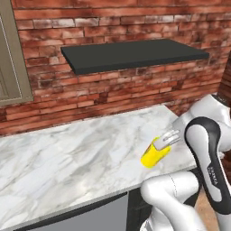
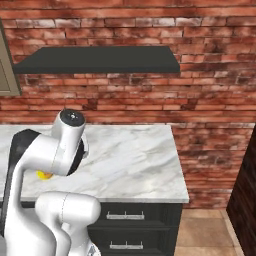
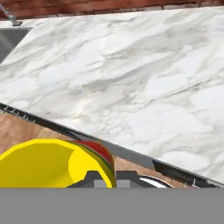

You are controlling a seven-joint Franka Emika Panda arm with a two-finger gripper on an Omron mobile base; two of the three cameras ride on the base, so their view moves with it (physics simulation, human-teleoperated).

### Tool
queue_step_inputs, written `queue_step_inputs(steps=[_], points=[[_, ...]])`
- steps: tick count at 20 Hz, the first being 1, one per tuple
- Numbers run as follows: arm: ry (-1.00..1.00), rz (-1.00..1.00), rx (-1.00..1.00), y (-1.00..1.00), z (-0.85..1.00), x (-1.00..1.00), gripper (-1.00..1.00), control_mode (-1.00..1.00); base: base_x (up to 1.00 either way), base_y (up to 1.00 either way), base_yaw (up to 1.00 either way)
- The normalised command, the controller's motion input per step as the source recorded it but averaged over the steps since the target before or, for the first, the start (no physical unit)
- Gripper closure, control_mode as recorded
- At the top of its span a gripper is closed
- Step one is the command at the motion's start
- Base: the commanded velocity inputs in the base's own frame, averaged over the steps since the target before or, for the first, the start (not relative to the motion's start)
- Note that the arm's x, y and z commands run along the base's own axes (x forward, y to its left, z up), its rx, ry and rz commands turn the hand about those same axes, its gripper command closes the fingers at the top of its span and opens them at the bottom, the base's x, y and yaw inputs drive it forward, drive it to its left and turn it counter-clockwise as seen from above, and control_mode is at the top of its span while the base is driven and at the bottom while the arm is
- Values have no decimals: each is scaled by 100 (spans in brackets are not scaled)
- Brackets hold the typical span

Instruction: Place the pitcher and cup on the dining counter for serving.

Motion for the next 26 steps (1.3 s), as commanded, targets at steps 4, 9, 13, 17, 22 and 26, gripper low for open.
queue_step_inputs(steps=[4,9,13,17,22,26], points=[[-10,-13,0,4,0,0,100,-100,0,0,0],[-1,-56,7,42,-3,18,100,-100,0,0,0],[0,-20,0,12,0,21,100,-100,0,0,0],[0,0,0,0,0,1,100,100,0,0,9],[0,0,0,0,0,0,100,100,-14,0,70],[0,0,0,0,0,0,100,100,-4,0,100]])
